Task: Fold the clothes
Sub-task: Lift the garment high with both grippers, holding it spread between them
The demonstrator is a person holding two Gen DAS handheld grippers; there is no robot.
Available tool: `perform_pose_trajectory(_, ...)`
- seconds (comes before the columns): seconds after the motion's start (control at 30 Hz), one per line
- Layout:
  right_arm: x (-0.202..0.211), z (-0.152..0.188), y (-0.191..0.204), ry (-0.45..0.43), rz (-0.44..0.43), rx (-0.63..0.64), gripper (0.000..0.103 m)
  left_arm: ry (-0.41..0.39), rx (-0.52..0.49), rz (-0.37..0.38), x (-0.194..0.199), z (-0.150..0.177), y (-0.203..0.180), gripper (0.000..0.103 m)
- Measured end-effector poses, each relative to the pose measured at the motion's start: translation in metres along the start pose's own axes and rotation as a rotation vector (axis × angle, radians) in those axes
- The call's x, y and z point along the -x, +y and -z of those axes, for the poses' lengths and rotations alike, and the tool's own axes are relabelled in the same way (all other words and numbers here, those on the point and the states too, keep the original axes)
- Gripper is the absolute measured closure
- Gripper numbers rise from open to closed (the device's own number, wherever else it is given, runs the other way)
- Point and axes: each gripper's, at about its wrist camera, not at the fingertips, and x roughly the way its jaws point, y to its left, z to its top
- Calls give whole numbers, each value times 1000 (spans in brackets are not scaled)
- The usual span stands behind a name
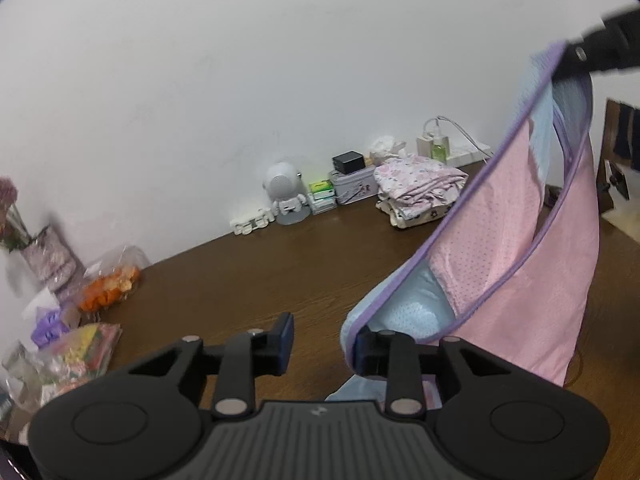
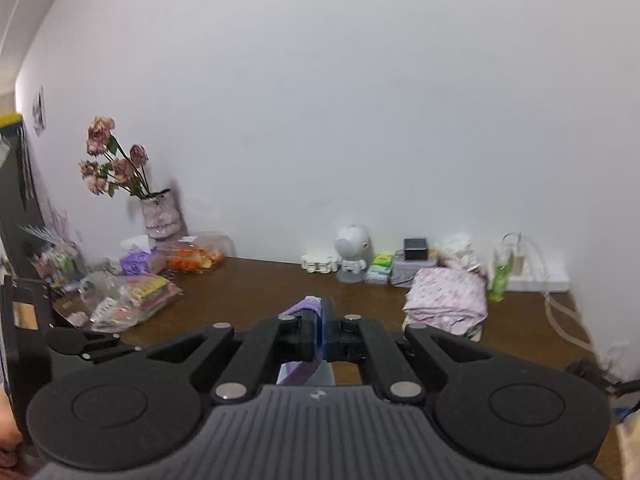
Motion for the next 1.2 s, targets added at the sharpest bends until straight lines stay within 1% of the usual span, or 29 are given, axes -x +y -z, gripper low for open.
perform_pose_trajectory(0.03,0,1,0,4,7,7,102,-3,-14,-1,0,-2,-4,101)
perform_pose_trajectory(0.17,-7,11,-8,47,62,30,102,-40,-63,-51,9,-14,-6,102)
perform_pose_trajectory(0.23,-9,9,-13,60,101,44,102,-72,-57,-93,21,-33,4,102)
perform_pose_trajectory(0.33,25,-37,-4,-53,147,90,102,-186,-52,-166,63,-81,19,102)
perform_pose_trajectory(0.47,70,-98,8,-204,209,151,102,-394,-51,-289,154,-156,35,102)
perform_pose_trajectory(0.5,84,-114,12,-244,223,164,102,-436,-54,-319,176,-170,37,102)
perform_pose_trajectory(0.57,116,-146,26,-316,251,189,102,-494,-88,-396,210,-190,37,102)
perform_pose_trajectory(0.63,134,-167,41,-334,295,227,102,-495,-120,-431,227,-201,35,101)
perform_pose_trajectory(0.67,135,-172,47,-320,324,253,102,-489,-136,-442,234,-205,34,101)
perform_pose_trajectory(0.73,133,-175,56,-293,372,303,102,-470,-156,-444,234,-205,31,101)
perform_pose_trajectory(0.77,134,-174,56,-295,373,303,102,-459,-165,-442,233,-204,30,101)
perform_pose_trajectory(0.83,134,-169,52,-297,346,281,102,-445,-163,-428,227,-199,29,101)
perform_pose_trajectory(0.93,126,-159,45,-263,318,268,101,-405,-155,-395,212,-190,31,101)
perform_pose_trajectory(1.1,111,-139,46,-210,283,301,101,-354,-148,-364,196,-176,37,101)
perform_pose_trajectory(1.2,108,-137,51,-199,265,321,101,-348,-139,-356,196,-170,45,100)
